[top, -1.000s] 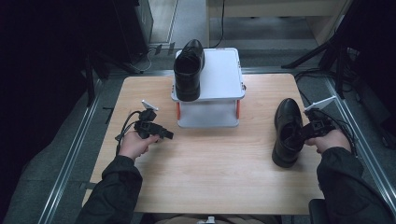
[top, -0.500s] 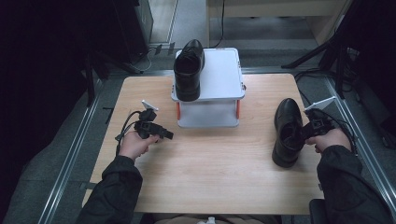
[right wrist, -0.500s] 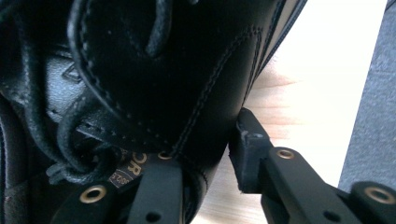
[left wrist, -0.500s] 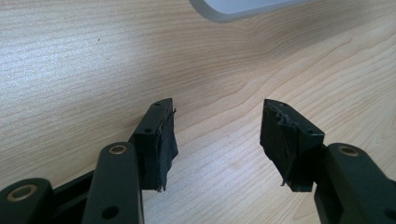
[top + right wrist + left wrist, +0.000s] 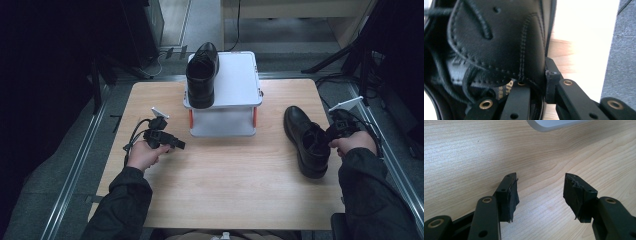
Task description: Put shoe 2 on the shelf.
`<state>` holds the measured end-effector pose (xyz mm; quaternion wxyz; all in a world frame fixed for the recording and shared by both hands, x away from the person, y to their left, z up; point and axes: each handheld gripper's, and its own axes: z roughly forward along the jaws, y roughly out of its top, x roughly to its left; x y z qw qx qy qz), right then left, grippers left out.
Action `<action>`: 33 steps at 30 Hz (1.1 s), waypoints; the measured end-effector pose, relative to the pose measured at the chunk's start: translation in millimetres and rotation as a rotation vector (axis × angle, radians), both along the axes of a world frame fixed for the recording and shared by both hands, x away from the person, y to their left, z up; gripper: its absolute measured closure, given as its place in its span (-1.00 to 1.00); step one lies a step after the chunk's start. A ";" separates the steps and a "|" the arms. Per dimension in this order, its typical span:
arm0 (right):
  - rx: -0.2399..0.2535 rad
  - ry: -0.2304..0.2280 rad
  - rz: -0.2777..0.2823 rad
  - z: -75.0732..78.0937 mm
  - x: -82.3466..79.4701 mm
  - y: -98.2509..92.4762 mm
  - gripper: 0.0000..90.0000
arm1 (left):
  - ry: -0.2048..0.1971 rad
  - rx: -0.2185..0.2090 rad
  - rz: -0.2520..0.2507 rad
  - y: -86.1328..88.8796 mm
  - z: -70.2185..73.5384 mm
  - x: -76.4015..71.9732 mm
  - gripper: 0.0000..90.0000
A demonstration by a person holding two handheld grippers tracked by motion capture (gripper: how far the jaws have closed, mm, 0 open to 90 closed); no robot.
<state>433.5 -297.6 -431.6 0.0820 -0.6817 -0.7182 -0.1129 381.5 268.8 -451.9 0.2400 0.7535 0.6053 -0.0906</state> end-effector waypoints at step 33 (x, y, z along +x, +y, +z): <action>-0.008 -0.112 0.010 148.5 67.8 65.6 0.91 | -0.039 -0.006 -0.019 -4.4 4.1 -1.8 0.00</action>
